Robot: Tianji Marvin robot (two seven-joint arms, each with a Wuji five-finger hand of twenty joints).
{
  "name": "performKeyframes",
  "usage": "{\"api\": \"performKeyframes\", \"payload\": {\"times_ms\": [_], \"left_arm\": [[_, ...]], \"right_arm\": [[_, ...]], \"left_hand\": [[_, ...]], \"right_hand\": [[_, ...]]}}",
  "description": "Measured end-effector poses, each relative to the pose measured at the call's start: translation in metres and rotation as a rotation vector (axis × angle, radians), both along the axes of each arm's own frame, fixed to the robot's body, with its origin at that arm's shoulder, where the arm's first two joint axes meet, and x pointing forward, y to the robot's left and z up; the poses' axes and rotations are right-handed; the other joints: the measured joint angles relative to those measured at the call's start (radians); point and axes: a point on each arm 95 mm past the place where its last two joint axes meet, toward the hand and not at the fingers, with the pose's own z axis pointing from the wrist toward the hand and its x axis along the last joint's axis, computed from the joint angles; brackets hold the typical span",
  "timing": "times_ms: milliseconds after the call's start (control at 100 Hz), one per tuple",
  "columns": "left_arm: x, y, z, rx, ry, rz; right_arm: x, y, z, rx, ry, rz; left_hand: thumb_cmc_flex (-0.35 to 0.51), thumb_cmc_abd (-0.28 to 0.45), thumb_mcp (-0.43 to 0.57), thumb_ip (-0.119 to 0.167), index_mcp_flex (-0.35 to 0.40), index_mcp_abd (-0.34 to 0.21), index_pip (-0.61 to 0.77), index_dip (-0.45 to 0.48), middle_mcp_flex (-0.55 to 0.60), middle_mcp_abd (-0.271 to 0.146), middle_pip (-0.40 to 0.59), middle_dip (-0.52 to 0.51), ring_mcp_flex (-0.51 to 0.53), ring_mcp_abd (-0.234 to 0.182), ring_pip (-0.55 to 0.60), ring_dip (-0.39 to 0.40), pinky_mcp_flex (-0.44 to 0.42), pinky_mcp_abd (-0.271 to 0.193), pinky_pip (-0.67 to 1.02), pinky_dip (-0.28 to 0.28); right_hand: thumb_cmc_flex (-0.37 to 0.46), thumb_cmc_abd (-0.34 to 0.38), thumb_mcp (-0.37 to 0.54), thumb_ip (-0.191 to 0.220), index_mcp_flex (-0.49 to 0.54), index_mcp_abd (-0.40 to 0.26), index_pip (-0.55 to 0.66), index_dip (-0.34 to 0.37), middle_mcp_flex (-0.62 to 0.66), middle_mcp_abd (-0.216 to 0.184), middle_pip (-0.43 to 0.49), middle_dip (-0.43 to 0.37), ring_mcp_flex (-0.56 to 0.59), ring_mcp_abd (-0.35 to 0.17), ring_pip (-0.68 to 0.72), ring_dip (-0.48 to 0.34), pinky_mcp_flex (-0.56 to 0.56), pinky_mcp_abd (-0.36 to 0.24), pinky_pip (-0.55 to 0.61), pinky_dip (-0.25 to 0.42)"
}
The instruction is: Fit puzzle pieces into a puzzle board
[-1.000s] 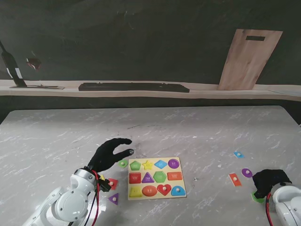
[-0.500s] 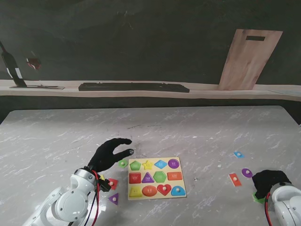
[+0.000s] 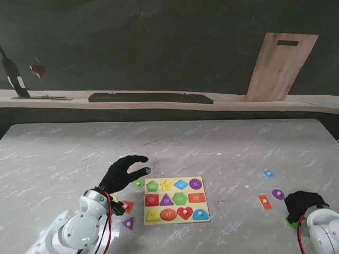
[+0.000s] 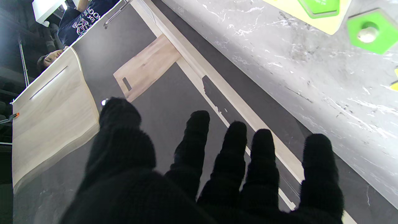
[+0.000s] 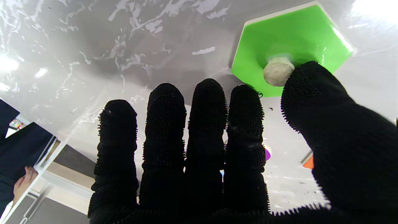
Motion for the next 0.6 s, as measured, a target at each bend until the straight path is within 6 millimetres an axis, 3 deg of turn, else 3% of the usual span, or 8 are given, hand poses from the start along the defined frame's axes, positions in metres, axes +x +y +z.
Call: {"api": "performKeyframes", "payload": {"times_ms": [220, 600], "left_arm": [[0.0000, 0.0001, 0.0000, 0.000, 0.000, 0.000], [0.0001, 0.0003, 0.0001, 0.000, -0.001, 0.002]], "right_arm": [[0.0007, -0.0001, -0.0018, 0.009, -0.021, 0.005], [0.0025, -0.0005, -0.0048, 0.046, -0.050, 0.010]], "left_hand": [[0.000, 0.000, 0.000, 0.000, 0.000, 0.000, 0.000, 0.000, 0.000, 0.000, 0.000, 0.000, 0.000, 0.000, 0.000, 0.000, 0.000, 0.000, 0.000, 0.000], [0.000, 0.000, 0.000, 0.000, 0.000, 0.000, 0.000, 0.000, 0.000, 0.000, 0.000, 0.000, 0.000, 0.000, 0.000, 0.000, 0.000, 0.000, 0.000, 0.000]], "right_hand": [[-0.002, -0.058, 0.050, 0.000, 0.018, 0.002, 0.000, 0.004, 0.000, 0.004, 0.031, 0.000, 0.025, 0.002, 0.035, 0.003, 0.031, 0.013, 0.023, 0.000], [-0.003, -0.084, 0.112, 0.030, 0.026, 0.016, 0.006, 0.050, 0.024, 0.015, 0.069, 0.022, 0.063, 0.006, 0.080, 0.015, 0.057, 0.025, 0.046, 0.012]]}}
